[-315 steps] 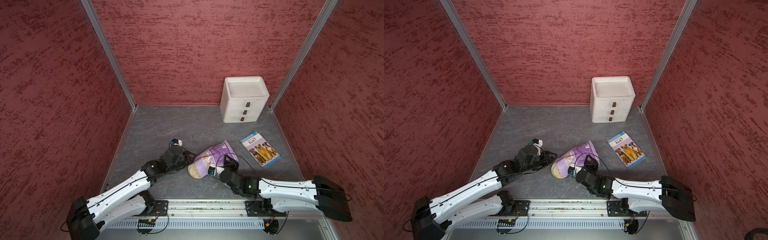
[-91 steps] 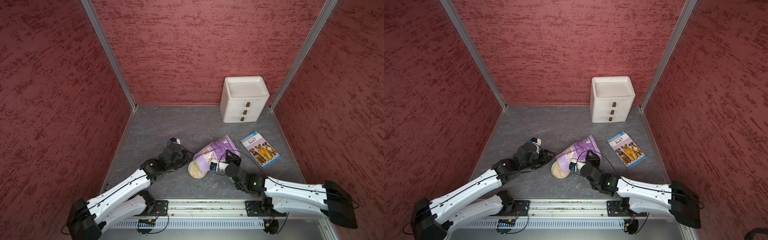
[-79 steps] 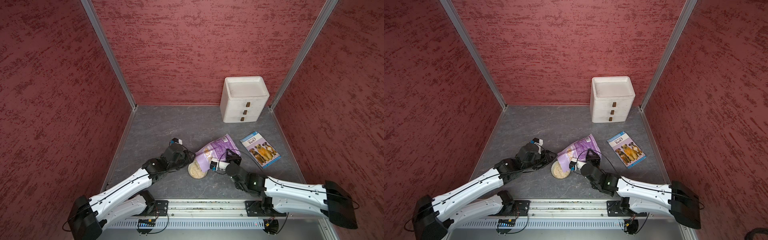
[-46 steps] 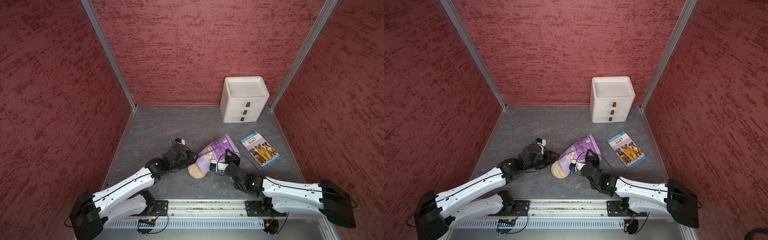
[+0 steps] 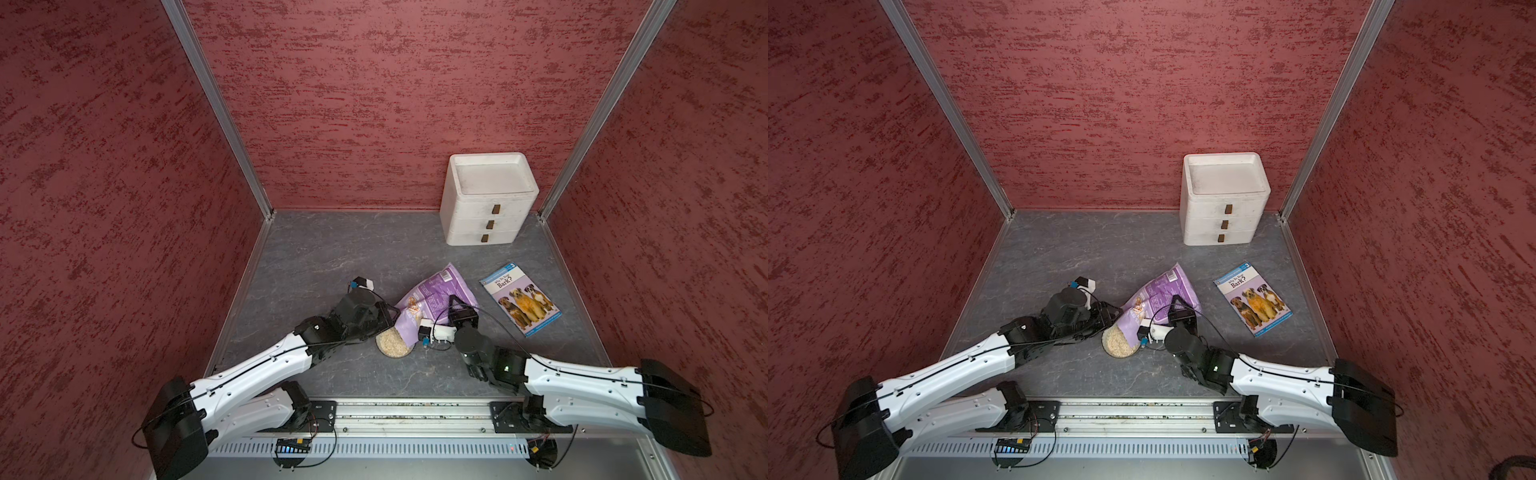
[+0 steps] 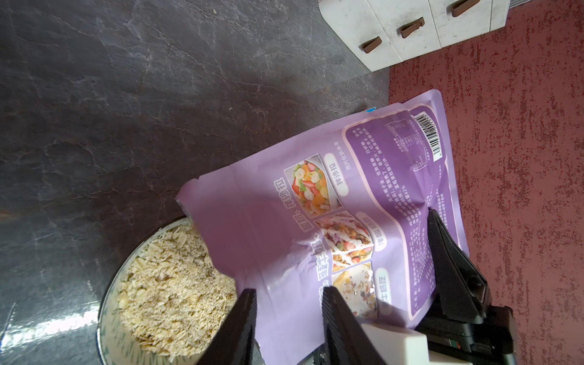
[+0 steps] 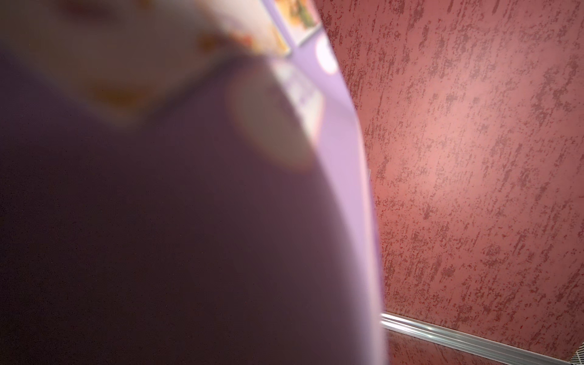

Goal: Pour the oats into the breakfast bowl
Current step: Pour the oats into the bowl.

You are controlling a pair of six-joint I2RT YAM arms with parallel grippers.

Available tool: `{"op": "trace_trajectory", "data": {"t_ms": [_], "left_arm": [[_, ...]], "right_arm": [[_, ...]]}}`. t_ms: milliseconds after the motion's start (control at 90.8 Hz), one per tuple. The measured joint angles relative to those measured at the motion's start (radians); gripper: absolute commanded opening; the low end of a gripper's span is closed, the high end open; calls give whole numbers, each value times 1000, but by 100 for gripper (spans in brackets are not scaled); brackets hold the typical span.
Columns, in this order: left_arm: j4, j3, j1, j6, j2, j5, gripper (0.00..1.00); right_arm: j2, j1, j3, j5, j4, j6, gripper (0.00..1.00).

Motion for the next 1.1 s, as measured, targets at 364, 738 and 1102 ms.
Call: {"op": "trace_trajectory", "data": {"t_ms": [364,738,1102], "left_arm": [[6,0,-4,0,9,0,38],[11,0,-5,0,9,0,38],[13,0,-6,0,19,0,38]], "right_arm": [[0,0,-11,-4,16,-60,0],[-3,0,-15,-13,28,-96,0],[-15,0,-15,-19,50,-146,0]]}}
